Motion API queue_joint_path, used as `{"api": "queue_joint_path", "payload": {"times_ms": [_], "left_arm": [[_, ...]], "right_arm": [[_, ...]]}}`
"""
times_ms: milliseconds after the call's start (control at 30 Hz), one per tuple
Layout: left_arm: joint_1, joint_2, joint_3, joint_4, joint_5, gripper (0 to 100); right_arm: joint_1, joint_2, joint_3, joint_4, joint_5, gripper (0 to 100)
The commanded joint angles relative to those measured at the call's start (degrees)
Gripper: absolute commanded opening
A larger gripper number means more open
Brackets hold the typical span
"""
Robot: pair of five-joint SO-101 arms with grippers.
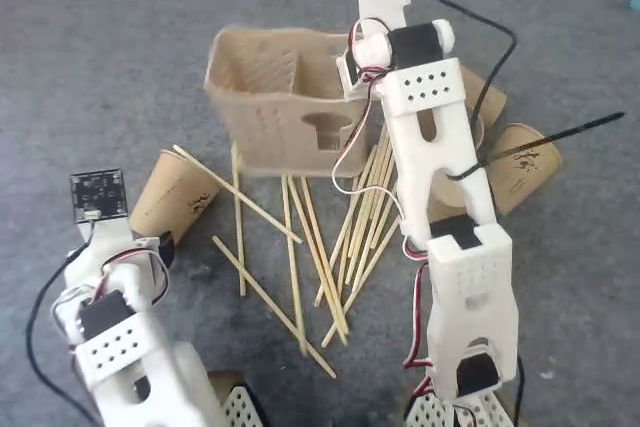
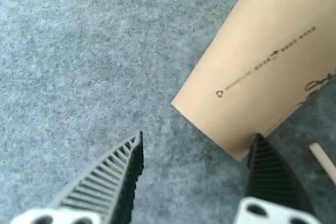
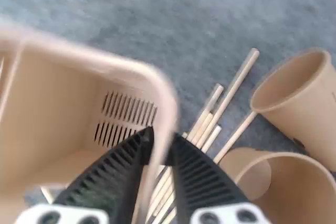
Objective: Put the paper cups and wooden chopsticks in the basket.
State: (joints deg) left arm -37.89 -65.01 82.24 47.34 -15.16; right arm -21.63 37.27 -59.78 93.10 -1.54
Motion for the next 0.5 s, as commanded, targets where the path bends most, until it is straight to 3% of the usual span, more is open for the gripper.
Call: {"api": "queue_joint_path", "payload": {"times_ms": [0,200,467], "left_arm": [[0.35,-1.23,-0.4,-1.14,-0.35,30],[0.35,-1.14,-0.4,-1.14,-0.35,30],[0.35,-1.14,-0.4,-1.23,-0.35,30]], "right_arm": [[-2.95,-0.04,-2.2,-2.86,1.14,0.7],[-4.09,0.57,-7.21,-3.3,-0.18,0.8],[0.75,0.48,-7.3,-2.86,-10.73,0.8]]}}
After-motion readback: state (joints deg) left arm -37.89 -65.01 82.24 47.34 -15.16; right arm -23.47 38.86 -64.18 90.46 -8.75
